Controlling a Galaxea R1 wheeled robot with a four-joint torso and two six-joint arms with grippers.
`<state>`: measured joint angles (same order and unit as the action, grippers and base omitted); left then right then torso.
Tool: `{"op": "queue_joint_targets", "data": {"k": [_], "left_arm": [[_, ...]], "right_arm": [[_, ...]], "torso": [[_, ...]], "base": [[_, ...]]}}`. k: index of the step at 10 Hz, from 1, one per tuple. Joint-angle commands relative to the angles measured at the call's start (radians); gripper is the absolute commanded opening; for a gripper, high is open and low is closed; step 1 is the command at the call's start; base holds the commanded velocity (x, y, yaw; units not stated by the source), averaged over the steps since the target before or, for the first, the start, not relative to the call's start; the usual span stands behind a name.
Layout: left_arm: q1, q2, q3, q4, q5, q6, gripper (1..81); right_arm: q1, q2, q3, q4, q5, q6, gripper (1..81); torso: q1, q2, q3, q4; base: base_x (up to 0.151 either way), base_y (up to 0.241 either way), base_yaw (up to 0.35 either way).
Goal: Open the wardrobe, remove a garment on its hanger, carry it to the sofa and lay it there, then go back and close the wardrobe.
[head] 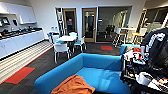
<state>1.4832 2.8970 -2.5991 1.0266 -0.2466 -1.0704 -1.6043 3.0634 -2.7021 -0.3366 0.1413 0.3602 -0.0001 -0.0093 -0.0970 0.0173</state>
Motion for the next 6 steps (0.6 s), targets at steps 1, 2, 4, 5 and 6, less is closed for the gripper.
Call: {"op": "queue_joint_targets", "data": {"k": [1,2,4,5,6], "left_arm": [[-0.039,-0.013,0.004,0.015,0.026,0.004,81.1],[-0.039,-0.011,0.004,0.017,0.027,0.006,81.1],[-0.039,-0.013,0.004,0.017,0.03,0.006,81.1],[-0.039,-0.01,0.004,0.017,0.032,0.007,81.1],[-0.039,-0.011,0.004,0.017,0.032,0.007,81.1]], "right_arm": [[0.026,0.005,-0.002,-0.005,-0.048,-0.001,81.1],[0.025,0.007,-0.002,-0.005,-0.048,-0.001,81.1],[0.023,0.007,-0.002,-0.005,-0.048,-0.001,81.1],[0.023,0.007,-0.002,-0.005,-0.048,-0.001,81.1],[0.023,0.007,-0.002,-0.007,-0.048,-0.003,81.1]], "torso": [[0.0,0.0,0.0,0.0],[0.0,0.0,0.0,0.0],[0.0,0.0,0.0,0.0],[0.0,0.0,0.0,0.0],[0.0,0.0,0.0,0.0]], "base": [[0.0,0.0,0.0],[0.0,0.0,0.0],[0.0,0.0,0.0],[0.0,0.0,0.0],[0.0,0.0,0.132]]}}
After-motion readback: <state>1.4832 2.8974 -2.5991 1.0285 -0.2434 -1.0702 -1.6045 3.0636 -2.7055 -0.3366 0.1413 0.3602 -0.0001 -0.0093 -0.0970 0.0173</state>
